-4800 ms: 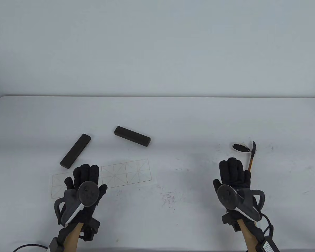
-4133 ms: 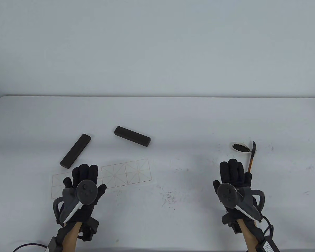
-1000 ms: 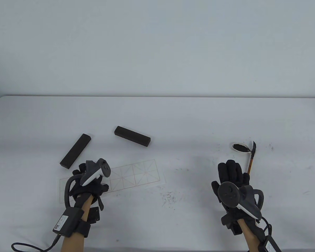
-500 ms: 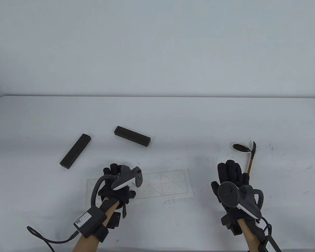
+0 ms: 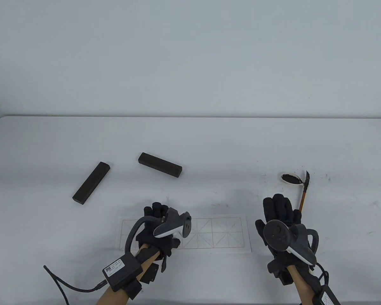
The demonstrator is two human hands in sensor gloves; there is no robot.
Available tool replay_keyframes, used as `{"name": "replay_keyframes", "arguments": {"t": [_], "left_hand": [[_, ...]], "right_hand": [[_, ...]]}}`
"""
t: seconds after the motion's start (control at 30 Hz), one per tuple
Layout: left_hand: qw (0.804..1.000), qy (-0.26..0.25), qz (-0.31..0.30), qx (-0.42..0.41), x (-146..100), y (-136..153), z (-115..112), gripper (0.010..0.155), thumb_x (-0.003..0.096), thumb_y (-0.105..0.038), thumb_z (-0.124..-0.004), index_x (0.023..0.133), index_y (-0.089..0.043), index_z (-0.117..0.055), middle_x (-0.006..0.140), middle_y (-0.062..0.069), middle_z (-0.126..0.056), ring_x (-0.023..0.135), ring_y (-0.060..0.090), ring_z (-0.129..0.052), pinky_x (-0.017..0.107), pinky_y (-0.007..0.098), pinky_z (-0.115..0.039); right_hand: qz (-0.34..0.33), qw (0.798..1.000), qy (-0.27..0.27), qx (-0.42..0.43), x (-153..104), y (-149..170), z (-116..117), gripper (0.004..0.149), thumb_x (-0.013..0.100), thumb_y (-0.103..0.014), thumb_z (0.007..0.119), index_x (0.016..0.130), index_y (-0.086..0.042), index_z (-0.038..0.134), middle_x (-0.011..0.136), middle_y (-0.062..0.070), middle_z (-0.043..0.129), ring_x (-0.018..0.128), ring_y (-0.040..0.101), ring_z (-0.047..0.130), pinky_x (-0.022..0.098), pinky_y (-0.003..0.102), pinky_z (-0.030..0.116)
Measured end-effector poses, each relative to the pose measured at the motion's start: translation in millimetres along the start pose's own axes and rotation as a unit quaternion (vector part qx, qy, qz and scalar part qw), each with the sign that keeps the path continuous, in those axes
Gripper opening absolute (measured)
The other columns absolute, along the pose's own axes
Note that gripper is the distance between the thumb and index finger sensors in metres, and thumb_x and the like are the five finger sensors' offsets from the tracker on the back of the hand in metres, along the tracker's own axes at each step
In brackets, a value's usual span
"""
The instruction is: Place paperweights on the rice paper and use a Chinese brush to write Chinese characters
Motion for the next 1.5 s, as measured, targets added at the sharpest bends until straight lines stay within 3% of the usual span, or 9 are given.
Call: {"name": "replay_keyframes", "arguments": {"t": [1.5], "left_hand": [[1.000, 0.009, -0.015, -0.014, -2.4, -1.9, -1.9, 0.090, 0.0517, -0.056, -0.056, 0.118, -0.019, -0.008, 0.123, 0.010, 0.003, 0.112, 0.042, 0.007, 0.078, 0.058, 0.001]], "right_hand": [[0.003, 1.000, -0.014, 0.001, -0.8, -0.7, 0.5, 0.070, 0.058, -0.037, 0.063, 0.111, -0.001, 0.032, 0.112, 0.032, 0.021, 0.103, 0.054, 0.031, 0.065, 0.075, 0.037]]}}
Point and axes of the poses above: the tracker on the back of each hand, its own y axis roughly to the little-finger side, its own x axis roughly from the wrist to the fingertips, z = x × y, the point moved 3 cm from there along x, roughly from the wrist to the fingertips
